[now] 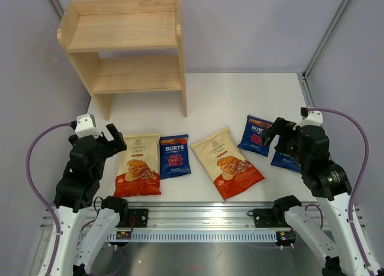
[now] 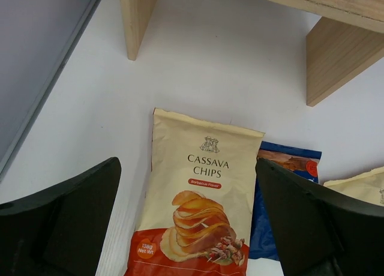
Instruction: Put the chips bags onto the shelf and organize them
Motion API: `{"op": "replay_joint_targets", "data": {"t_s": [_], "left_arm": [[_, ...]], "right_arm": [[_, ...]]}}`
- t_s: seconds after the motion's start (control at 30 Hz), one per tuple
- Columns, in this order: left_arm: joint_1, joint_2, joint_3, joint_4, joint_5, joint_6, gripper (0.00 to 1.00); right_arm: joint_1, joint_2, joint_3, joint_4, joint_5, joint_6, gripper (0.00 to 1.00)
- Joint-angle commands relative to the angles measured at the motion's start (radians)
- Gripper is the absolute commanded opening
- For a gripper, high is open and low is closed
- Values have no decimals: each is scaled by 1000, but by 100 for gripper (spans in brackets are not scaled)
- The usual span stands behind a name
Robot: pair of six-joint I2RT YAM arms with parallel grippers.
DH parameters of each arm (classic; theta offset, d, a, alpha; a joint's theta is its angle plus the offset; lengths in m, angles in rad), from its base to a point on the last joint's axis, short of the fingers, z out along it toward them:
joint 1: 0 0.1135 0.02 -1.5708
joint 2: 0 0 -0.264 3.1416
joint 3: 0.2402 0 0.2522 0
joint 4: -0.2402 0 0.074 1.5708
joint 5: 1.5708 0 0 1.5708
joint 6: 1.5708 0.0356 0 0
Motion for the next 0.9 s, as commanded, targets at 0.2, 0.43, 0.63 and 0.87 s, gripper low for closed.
{"op": "replay_joint_targets", "data": {"t_s": [0.2, 0.43, 0.63, 0.87], "left_arm": [[5, -11, -10, 59, 41, 2, 99], [5, -11, -12, 65, 47, 5, 99], [7, -3, -15, 67, 58, 8, 99], [7, 1, -19, 71, 72, 9, 99]], "right_arm": [[5, -23, -159, 282, -365, 162, 99], [105, 317, -382, 918, -727, 537, 95], [325, 546, -273, 894, -466, 471, 90], [408, 755, -117, 808, -308, 419, 81]]}}
